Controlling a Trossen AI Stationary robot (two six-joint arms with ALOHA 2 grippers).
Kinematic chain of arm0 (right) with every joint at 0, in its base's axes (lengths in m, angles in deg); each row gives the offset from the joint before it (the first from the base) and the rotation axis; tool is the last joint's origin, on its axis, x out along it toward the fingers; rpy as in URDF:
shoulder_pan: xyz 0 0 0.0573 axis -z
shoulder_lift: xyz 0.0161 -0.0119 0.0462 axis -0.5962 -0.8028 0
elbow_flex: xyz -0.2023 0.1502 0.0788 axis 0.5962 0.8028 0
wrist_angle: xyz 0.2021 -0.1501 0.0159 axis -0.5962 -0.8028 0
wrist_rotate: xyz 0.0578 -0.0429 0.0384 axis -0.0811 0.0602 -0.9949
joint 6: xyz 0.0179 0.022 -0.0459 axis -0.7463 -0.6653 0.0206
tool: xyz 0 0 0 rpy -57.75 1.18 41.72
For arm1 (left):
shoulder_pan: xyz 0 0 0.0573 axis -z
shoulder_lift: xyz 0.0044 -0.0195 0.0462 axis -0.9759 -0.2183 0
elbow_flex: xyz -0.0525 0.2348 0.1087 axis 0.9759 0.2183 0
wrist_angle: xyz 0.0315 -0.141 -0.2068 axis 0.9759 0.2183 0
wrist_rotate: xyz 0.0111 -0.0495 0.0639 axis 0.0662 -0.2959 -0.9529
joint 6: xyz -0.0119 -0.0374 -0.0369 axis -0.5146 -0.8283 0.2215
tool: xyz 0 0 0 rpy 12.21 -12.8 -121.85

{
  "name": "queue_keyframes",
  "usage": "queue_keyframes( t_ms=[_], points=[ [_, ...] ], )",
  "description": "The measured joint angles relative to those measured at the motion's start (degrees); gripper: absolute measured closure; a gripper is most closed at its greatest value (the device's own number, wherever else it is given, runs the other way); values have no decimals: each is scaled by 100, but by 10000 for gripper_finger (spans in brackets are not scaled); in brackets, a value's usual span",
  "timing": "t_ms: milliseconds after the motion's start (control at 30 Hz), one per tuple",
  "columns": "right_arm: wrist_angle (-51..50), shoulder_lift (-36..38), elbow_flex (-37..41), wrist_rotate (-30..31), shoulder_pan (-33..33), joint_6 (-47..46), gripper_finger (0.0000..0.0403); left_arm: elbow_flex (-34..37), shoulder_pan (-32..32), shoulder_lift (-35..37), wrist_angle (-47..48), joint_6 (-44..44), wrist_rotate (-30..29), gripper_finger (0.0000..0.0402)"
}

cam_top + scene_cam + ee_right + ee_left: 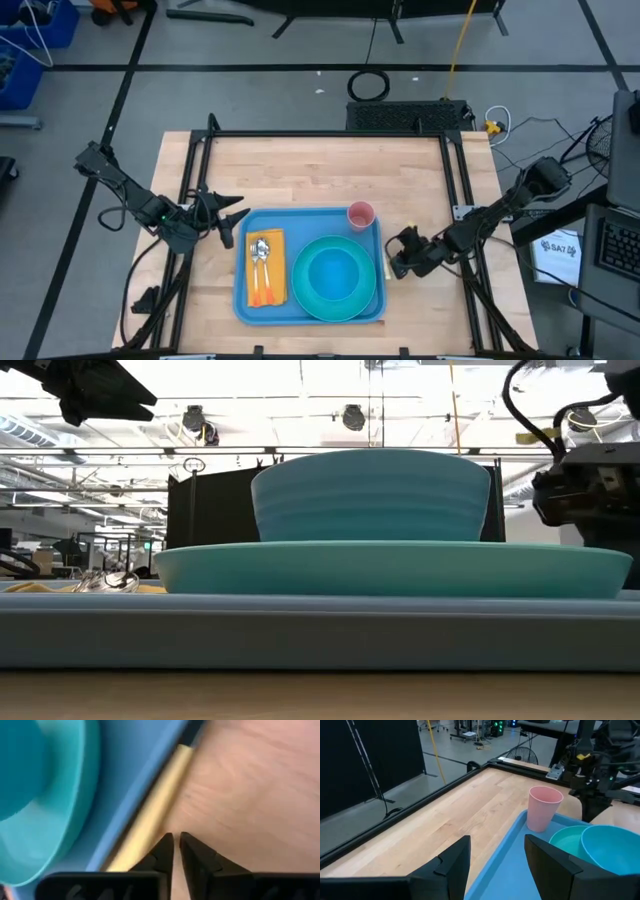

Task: Set up tray
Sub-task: Put the yellow table knife on the yellow napkin to the right of the orange spoon

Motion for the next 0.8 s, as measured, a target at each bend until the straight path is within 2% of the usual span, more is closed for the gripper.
queue_keyframes(
  t_ms=[167,333,667,800],
  points=[
    [856,62,4,79,96,352,358,0,1,2,-19,-7,2,210],
    [1443,51,-9,-12,101,845,398,0,-1,0,-12,-11,4,210],
    [1186,-398,-47,-453,392,731,402,0,-1,2,-20,-42,2,210],
    [1264,-331,-42,-587,485,980,403,0,-1,2,-17,-51,0,210]
  ],
)
